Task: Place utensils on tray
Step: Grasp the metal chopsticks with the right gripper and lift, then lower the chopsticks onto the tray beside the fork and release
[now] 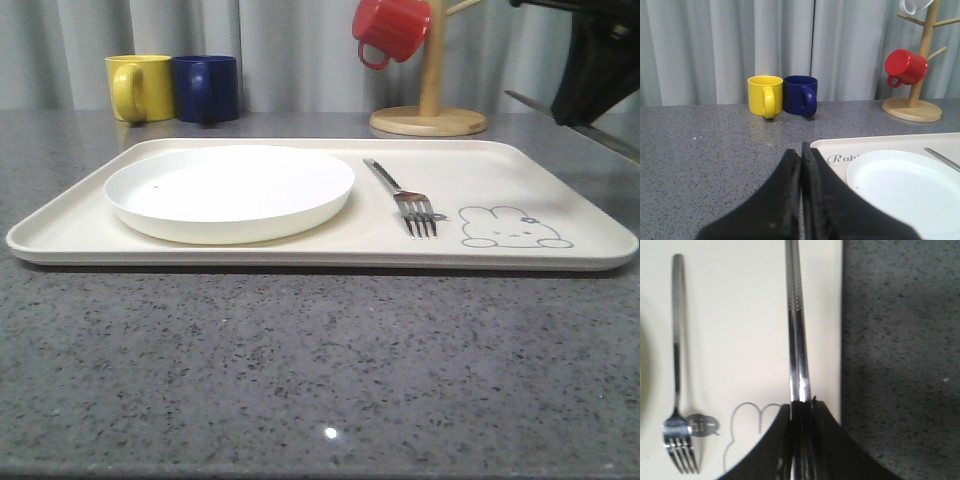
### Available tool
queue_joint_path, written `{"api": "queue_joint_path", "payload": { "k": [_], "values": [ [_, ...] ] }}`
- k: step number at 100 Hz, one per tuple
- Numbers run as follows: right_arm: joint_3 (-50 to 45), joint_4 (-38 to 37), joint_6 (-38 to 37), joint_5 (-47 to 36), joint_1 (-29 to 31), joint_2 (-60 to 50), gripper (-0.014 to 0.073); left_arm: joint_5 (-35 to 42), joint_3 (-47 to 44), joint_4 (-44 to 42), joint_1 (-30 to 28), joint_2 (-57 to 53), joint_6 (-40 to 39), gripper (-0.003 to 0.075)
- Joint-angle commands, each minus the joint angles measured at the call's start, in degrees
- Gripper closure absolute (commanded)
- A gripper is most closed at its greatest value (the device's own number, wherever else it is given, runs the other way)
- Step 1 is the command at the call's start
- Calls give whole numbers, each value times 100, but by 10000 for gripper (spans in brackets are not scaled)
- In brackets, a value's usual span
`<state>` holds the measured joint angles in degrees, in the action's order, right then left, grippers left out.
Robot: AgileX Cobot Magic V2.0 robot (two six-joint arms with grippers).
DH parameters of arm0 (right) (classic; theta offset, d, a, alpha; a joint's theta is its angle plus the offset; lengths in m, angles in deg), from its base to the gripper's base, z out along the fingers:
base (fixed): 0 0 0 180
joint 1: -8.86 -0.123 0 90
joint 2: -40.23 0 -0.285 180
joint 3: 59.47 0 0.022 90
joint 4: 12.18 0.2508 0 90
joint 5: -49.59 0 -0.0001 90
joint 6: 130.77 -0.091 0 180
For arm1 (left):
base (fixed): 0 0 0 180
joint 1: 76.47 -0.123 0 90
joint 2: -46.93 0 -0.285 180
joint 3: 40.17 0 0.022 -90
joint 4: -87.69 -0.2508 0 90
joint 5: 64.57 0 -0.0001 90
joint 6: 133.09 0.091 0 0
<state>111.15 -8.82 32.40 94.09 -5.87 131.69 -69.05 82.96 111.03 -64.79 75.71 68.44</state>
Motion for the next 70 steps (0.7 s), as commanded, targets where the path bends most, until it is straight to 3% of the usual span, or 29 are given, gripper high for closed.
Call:
{"api": "queue_joint_path", "payload": {
  "k": [1, 70],
  "values": [
    [149, -141, -314, -462, -175, -192, 547, 448, 160, 18, 36, 37, 5, 738],
    [149, -146, -990, -1328, -673, 620, 547, 448, 160, 18, 36, 37, 5, 738]
  ]
}}
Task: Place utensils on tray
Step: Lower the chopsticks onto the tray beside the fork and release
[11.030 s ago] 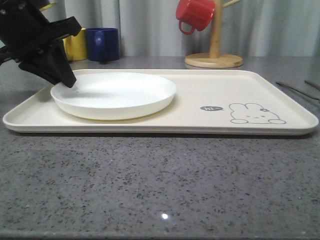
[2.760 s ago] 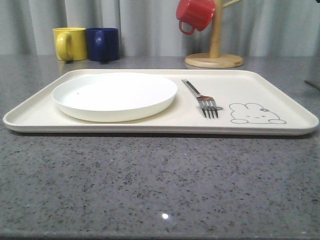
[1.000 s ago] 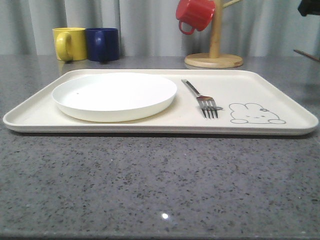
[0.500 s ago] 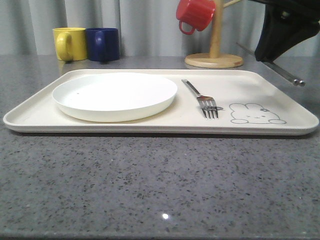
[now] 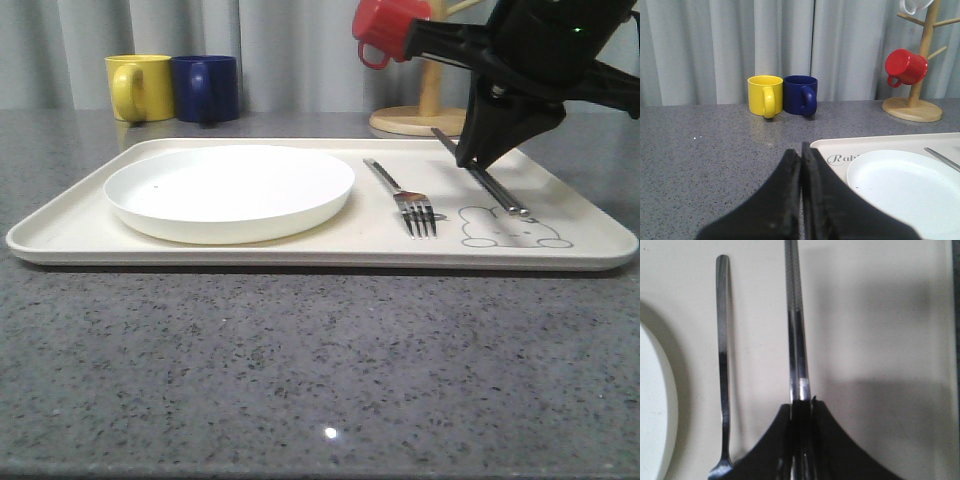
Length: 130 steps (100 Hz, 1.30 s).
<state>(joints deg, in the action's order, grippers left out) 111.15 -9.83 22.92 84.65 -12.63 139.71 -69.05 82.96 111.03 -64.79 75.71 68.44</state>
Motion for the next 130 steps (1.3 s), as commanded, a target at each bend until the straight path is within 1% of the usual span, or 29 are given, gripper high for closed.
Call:
{"api": "queue_joint_path", "payload": {
  "k": [1, 18, 55, 62, 81, 88, 95, 108, 121, 130],
  "values": [
    [149, -44, -42, -389, 3, -174, 547, 448, 160, 18, 36, 37, 5, 738],
    [149, -3, -42, -565, 3, -140, 547, 448, 160, 18, 36, 37, 5, 738],
    [149, 134, -42, -508, 3, 178, 536, 448, 160, 18, 36, 37, 5, 738],
    [149, 134, -42, -456, 3, 178, 501, 448, 160, 18, 36, 37, 5, 738],
    [149, 134, -42, -403, 3, 172, 314, 448, 160, 18, 36, 37, 5, 738],
    [149, 134, -42, -408, 3, 161, 267, 448, 160, 18, 36, 37, 5, 738],
    [149, 129, -42, -417, 3, 121, 251, 448, 160, 18, 36, 37, 5, 738],
    [293, -1, -10, -210, 8, -41, 251, 448, 160, 18, 36, 37, 5, 738],
    [629, -462, 14, 425, 111, -291, 251, 448, 160, 18, 36, 37, 5, 738],
    [904, -587, 381, 974, 332, -433, 251, 448, 160, 18, 36, 37, 5, 738]
  ]
}}
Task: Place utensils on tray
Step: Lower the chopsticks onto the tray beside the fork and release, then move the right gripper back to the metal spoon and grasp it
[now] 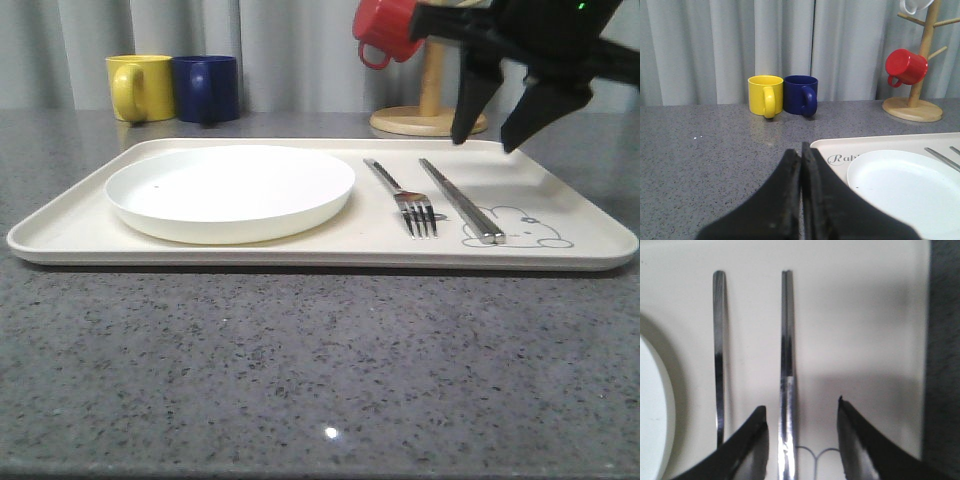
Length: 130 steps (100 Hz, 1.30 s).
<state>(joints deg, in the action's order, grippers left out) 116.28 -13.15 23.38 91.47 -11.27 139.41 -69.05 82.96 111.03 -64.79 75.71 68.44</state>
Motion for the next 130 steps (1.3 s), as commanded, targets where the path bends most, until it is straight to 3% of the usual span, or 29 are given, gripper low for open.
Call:
{"api": "queue_joint_path", "payload": {
  "k": [1, 37, 64, 130],
  "values": [
    [409, -255, 378, 330, 242, -424, 251, 448, 160, 18, 36, 37, 5, 738],
    [542, -182, 1858, 1016, 2062, -576, 251, 448, 160, 18, 36, 37, 5, 738],
    [542, 475, 2585, 994, 3148, -343, 251, 448, 160, 18, 36, 37, 5, 738],
    [542, 367, 2703, 633, 3280, 631, 254, 448, 160, 18, 36, 37, 5, 738]
  ]
}}
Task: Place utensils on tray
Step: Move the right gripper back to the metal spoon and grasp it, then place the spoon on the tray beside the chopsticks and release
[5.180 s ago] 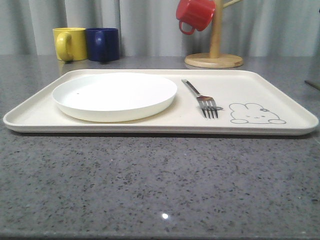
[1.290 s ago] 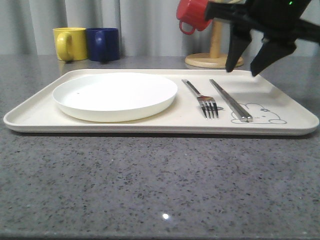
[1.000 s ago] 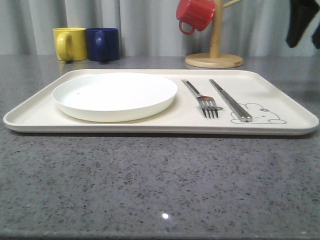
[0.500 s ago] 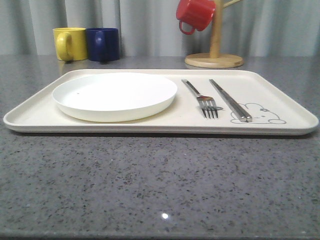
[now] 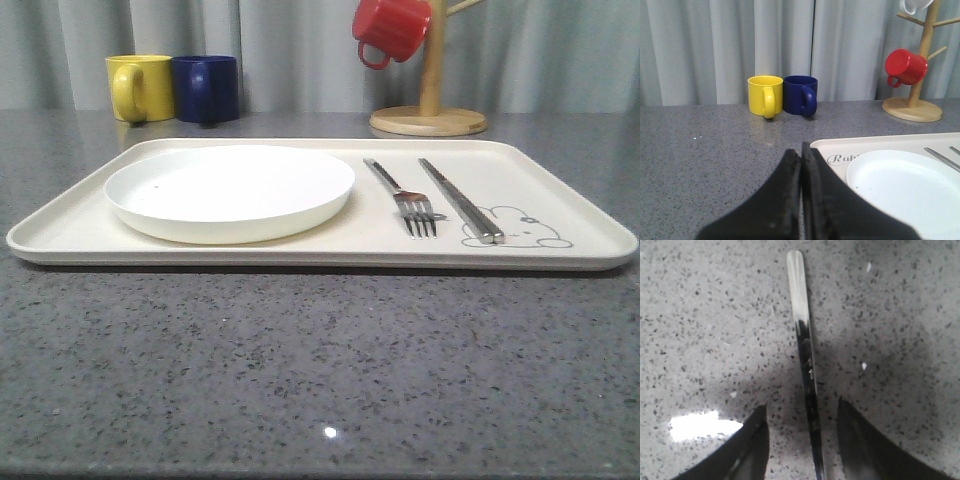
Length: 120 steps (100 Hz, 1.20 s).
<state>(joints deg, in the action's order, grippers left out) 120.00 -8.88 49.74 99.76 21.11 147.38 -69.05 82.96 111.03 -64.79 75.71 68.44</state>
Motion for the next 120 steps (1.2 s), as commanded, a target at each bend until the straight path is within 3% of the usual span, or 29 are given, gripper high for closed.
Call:
{"api": "queue_joint_path", "payload": {
  "k": [1, 16, 40, 69, 93, 120],
  "values": [
    [171, -60, 67, -195, 42, -155, 254, 448, 160, 18, 36, 37, 5, 738],
    [171, -60, 67, -178, 42, -75, 288, 448, 160, 18, 36, 37, 5, 738],
    [177, -55, 62, -126, 42, -157, 665, 448, 160, 18, 36, 37, 5, 738],
    [290, 308, -51, 217, -323, -885, 645, 448, 160, 18, 36, 37, 5, 738],
    [290, 303, -739, 380, -1424, -1282, 645, 448, 160, 18, 36, 37, 5, 738],
    [290, 214, -1534, -164, -2480, -1136, 645, 448, 160, 18, 36, 37, 5, 738]
  ]
}}
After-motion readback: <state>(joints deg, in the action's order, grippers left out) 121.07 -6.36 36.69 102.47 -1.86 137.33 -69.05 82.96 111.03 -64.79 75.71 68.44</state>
